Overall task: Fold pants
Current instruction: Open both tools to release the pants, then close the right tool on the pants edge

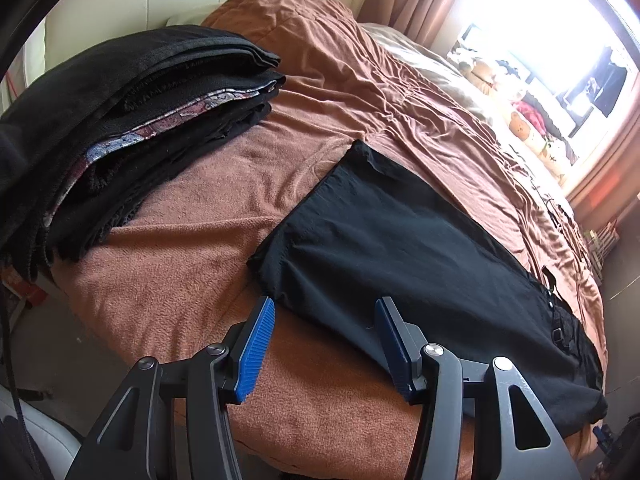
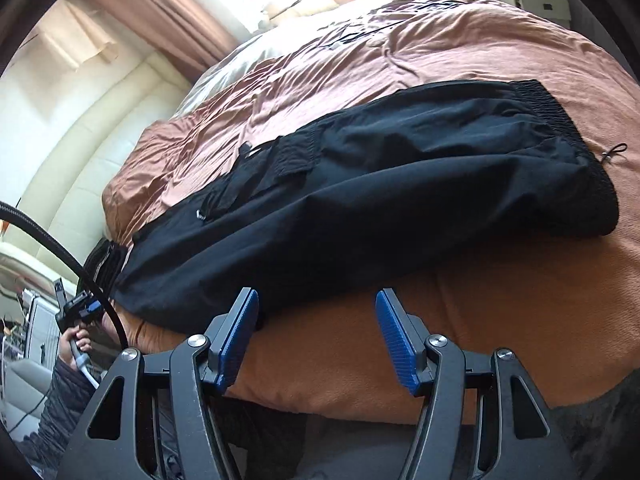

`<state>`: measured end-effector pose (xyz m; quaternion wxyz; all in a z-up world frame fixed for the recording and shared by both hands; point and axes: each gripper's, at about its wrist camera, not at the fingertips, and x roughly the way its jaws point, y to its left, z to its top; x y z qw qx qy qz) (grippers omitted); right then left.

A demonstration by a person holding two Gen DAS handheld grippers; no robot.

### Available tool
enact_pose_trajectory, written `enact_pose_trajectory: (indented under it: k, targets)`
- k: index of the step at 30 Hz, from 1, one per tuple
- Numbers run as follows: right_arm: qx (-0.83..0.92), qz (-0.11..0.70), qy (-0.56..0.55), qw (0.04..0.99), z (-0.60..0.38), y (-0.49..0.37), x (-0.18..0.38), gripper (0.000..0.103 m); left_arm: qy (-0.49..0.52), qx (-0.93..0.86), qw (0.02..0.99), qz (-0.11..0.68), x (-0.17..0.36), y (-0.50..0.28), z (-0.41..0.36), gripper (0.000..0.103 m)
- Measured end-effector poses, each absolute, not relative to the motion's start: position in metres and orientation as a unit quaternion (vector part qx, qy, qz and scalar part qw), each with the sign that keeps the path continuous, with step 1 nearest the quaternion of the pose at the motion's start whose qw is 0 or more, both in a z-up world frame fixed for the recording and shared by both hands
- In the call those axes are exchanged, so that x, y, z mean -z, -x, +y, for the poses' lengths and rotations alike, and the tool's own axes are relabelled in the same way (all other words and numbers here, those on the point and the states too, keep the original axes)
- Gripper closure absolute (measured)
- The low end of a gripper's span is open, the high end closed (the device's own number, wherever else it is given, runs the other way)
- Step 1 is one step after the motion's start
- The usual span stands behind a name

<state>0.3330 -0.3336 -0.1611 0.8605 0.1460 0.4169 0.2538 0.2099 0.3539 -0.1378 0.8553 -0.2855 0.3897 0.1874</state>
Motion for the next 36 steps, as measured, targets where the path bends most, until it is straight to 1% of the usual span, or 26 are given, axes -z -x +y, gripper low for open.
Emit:
enact_pose_trajectory:
  k: [8,11,19,21,23,25,26,27,28,29,32,36]
  targets:
    - [-0.308,0.431,-0.045,0.847,-0.279,-0.336,0.18,0.043,0.289,-0.178,0.858,0.386,0.137,-0.191,0.34,0.048]
    - [-0.311,0.43,-0.014,0.847,-0.263,-0.349,0.184,0.043,0.291,-0.175,0.859,0.383,0.138,-0.183,0.337,0.048]
    - [-0.315,0.42,0.032,0.851,-0.241,-0.361,0.191,0.044,0.296,-0.17,0.858,0.385,0.141,-0.167,0.329,0.048]
    - [-0.319,0.413,0.032,0.853,-0.239,-0.365,0.19,0.051,0.297,-0.17,0.857,0.385,0.142,-0.165,0.329,0.048]
    - [-0.317,0.405,0.031,0.857,-0.236,-0.368,0.191,0.051,0.299,-0.171,0.857,0.384,0.143,-0.163,0.329,0.048]
    - [-0.325,0.405,0.027,0.854,-0.238,-0.367,0.195,0.062,0.303,-0.169,0.856,0.383,0.144,-0.162,0.329,0.048]
    - [-0.329,0.408,0.026,0.852,-0.238,-0.368,0.196,0.072,0.304,-0.168,0.856,0.382,0.144,-0.161,0.328,0.048]
    - [-0.328,0.408,0.027,0.852,-0.233,-0.363,0.201,0.08,0.305,-0.167,0.857,0.382,0.144,-0.16,0.328,0.048]
    - [-0.329,0.408,0.025,0.851,-0.232,-0.362,0.201,0.085,0.305,-0.165,0.857,0.381,0.145,-0.16,0.327,0.048]
    - [-0.334,0.411,0.017,0.848,-0.231,-0.361,0.2,0.097,0.305,-0.163,0.858,0.38,0.144,-0.159,0.326,0.048]
    - [-0.335,0.422,0.005,0.842,-0.232,-0.356,0.196,0.1,0.305,-0.157,0.86,0.378,0.144,-0.16,0.324,0.048]
    - [-0.338,0.441,-0.02,0.831,-0.24,-0.349,0.188,0.101,0.299,-0.15,0.864,0.376,0.141,-0.164,0.317,0.048]
